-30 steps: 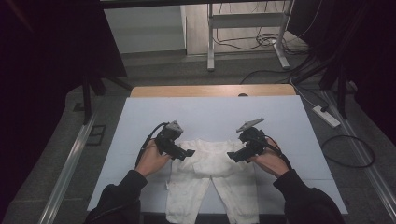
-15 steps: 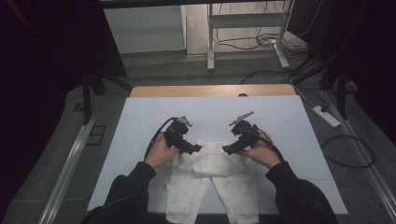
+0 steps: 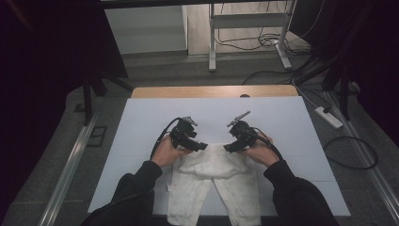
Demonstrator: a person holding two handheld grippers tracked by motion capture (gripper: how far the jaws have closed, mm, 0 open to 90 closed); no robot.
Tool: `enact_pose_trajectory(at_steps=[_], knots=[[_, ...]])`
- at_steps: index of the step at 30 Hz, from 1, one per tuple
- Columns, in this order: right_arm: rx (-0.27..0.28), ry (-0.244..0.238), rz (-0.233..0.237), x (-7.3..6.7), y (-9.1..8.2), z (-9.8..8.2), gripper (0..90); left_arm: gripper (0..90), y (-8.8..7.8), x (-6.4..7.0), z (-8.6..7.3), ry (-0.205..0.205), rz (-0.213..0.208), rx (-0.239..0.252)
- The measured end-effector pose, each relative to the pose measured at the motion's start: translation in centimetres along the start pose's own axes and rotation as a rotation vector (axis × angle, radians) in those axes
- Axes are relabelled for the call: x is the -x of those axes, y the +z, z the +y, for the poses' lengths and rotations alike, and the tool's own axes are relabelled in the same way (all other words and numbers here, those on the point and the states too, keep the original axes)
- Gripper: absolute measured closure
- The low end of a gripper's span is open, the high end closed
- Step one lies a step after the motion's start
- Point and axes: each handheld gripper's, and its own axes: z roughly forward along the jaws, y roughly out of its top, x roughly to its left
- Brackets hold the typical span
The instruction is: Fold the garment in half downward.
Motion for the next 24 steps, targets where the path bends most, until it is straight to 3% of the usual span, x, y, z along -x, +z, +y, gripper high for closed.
enact_pose_trajectory(at_steps=[2, 4, 8, 10, 14, 24], knots=[[-0.012, 0.000, -0.008, -0.1, 0.1, 0.0, 48.5, 42.3, 0.1, 0.0, -0.1, 0.000, -0.010, -0.001], [-0.017, -0.005, 0.014, -0.1, 0.1, -0.1, 59.5, 54.1, 0.2, 0.1, -0.1, 0.006, -0.012, -0.012], [-0.012, -0.033, 0.018, -0.3, 0.0, -0.1, 82.7, 74.0, 0.3, 0.2, -0.3, 0.026, 0.012, -0.038], [-0.011, -0.035, 0.023, -0.4, -0.2, -0.1, 85.0, 83.7, 0.1, 0.2, -0.3, 0.025, 0.005, -0.032], [-0.006, -0.040, 0.031, -0.6, -0.5, -0.1, 85.6, 86.5, -0.2, 0.4, -0.3, 0.024, -0.005, -0.027], [0.095, -0.061, 0.077, -1.2, -3.3, -0.5, 85.6, 86.8, -2.4, 1.4, -0.8, 0.042, -0.034, 0.005]])
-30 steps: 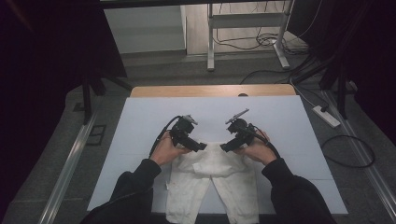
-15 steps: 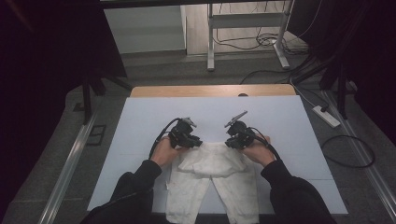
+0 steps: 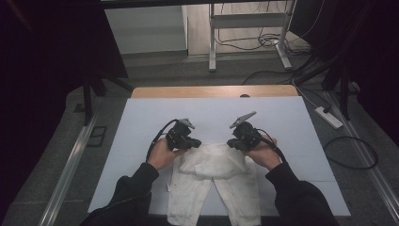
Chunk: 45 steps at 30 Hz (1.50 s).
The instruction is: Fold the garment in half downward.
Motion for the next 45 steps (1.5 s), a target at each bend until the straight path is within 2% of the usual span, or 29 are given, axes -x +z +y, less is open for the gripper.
enact_pose_trajectory(at_steps=[4, 9, 13, 18, 24, 28, 31, 38, 45], knots=[[0.025, -0.011, 0.029, -0.6, -1.0, -0.4, 85.6, 86.8, -1.0, 0.8, -0.4, 0.011, -0.023, 0.025], [0.044, -0.031, 0.044, -1.6, -2.0, -0.8, 85.6, 86.8, -2.0, 1.8, -0.8, 0.030, -0.029, 0.042], [0.057, -0.034, 0.057, -2.3, -2.8, -1.2, 85.6, 86.8, -3.0, 2.5, -1.5, 0.026, -0.044, 0.073], [0.071, -0.031, 0.077, -3.2, -3.9, -1.9, 85.6, 86.8, -3.9, 3.4, -2.4, 0.039, -0.063, 0.081], [0.083, -0.030, 0.104, -4.3, -5.1, -2.7, 85.6, 86.8, -4.7, 5.1, -3.4, 0.059, -0.063, 0.092], [0.088, -0.023, 0.103, -5.1, -5.6, -3.4, 85.6, 86.8, -5.0, 5.9, -4.1, 0.069, -0.076, 0.091], [0.085, -0.021, 0.119, -5.7, -6.1, -3.8, 85.6, 86.8, -5.1, 6.6, -4.6, 0.069, -0.088, 0.090], [0.083, -0.022, 0.144, -7.1, -6.7, -5.2, 85.6, 86.8, -5.3, 8.4, -5.7, 0.075, -0.090, 0.083], [0.073, -0.042, 0.159, -8.6, -7.3, -6.3, 85.4, 86.6, -5.3, 10.1, -7.0, 0.072, -0.094, 0.046]])
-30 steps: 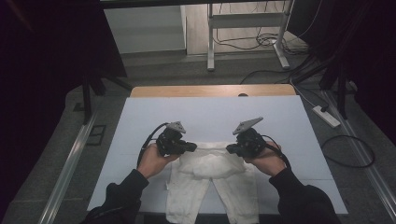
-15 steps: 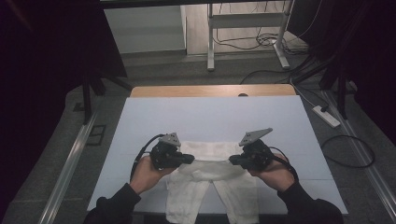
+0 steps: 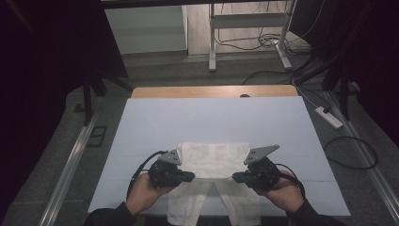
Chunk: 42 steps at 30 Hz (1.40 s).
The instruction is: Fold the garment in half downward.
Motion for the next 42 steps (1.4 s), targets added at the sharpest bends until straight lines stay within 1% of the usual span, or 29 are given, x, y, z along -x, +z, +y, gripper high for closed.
enact_pose_trajectory(at_steps=[2, 7, 10, 12, 14, 15, 16, 18, 19, 21, 23, 25, 28, 30, 34, 37, 40, 42], knots=[[0.001, -0.004, 0.004, -0.3, 0.0, -0.4, 85.4, 86.5, 0.1, 0.4, -0.3, -0.006, -0.001, -0.016], [-0.027, -0.007, 0.020, -1.1, 0.3, -1.4, 85.3, 86.2, 0.5, 1.2, -0.9, -0.016, -0.012, -0.048], [-0.041, -0.006, 0.031, -1.5, 0.5, -2.0, 85.1, 85.4, 0.8, 1.7, -1.3, -0.012, -0.015, -0.070], [-0.054, -0.004, 0.033, -1.8, 0.6, -2.3, 83.6, 82.4, 0.8, 2.0, -1.4, -0.005, -0.020, -0.069], [-0.051, -0.008, 0.026, -1.9, 0.5, -2.6, 76.0, 74.3, 0.5, 2.2, -1.5, -0.002, -0.018, -0.047], [-0.038, -0.005, 0.020, -2.0, 0.4, -2.6, 73.1, 69.9, 0.3, 2.1, -1.6, -0.001, -0.021, -0.032], [-0.025, -0.004, 0.014, -1.9, 0.2, -2.6, 70.6, 67.3, 0.1, 2.1, -1.6, -0.005, -0.021, -0.016], [-0.004, 0.003, -0.001, -1.8, -0.1, -2.5, 63.4, 59.9, -0.2, 1.9, -1.7, -0.013, -0.008, 0.008], [0.000, 0.006, -0.015, -1.7, -0.2, -2.5, 60.3, 58.5, -0.3, 1.7, -1.7, -0.014, -0.006, 0.010], [0.002, 0.008, -0.040, -1.3, -0.1, -2.6, 55.5, 53.3, -0.3, 1.2, -1.8, -0.026, 0.016, 0.008], [-0.003, 0.009, -0.077, -0.9, 0.0, -2.7, 49.9, 49.7, -0.2, 0.8, -2.0, -0.039, 0.036, 0.005], [-0.006, 0.005, -0.105, -0.6, 0.1, -2.8, 45.4, 44.8, -0.1, 0.3, -2.0, -0.045, 0.045, -0.002], [-0.001, 0.004, -0.132, -0.4, 0.1, -2.9, 39.2, 39.6, 0.0, -0.3, -2.0, -0.050, 0.063, -0.002], [0.002, 0.003, -0.147, -0.3, 0.1, -2.9, 34.9, 36.2, 0.0, -0.6, -2.1, -0.061, 0.071, 0.001], [0.004, -0.007, -0.172, 0.0, 0.2, -3.0, 29.3, 30.6, 0.0, -1.0, -2.3, -0.075, 0.088, 0.002], [0.000, 0.000, -0.184, 0.3, 0.3, -3.1, 26.3, 26.8, -0.1, -1.3, -2.4, -0.082, 0.093, 0.006], [-0.015, 0.004, -0.209, 0.7, 0.3, -3.3, 23.8, 24.1, -0.1, -1.6, -2.5, -0.085, 0.100, 0.005], [-0.014, 0.019, -0.221, 1.2, 0.2, -3.5, 23.0, 22.1, -0.2, -1.9, -2.6, -0.089, 0.107, 0.005]])
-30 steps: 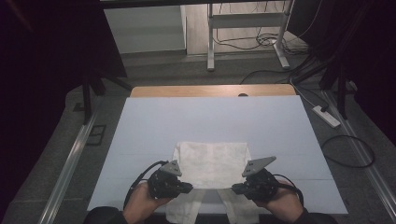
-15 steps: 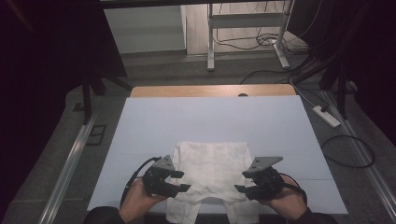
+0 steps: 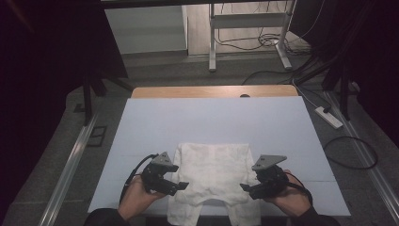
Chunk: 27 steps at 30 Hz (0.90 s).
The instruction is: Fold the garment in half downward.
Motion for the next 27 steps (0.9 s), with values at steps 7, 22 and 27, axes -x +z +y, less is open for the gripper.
enact_pose_trajectory(at_steps=[7, 22, 27], knots=[[0.001, 0.031, -0.038, 1.1, -0.2, -0.5, 18.7, 17.0, -0.7, -0.9, -0.3, -0.028, 0.026, 0.029], [0.009, 0.151, -0.081, 3.4, -1.3, -2.1, 2.5, 6.8, -3.0, -2.2, -1.9, -0.069, 0.108, 0.072], [0.026, 0.184, -0.094, 3.8, -2.2, -3.1, 0.0, 6.0, -4.3, -2.6, -3.1, -0.105, 0.116, 0.097]])
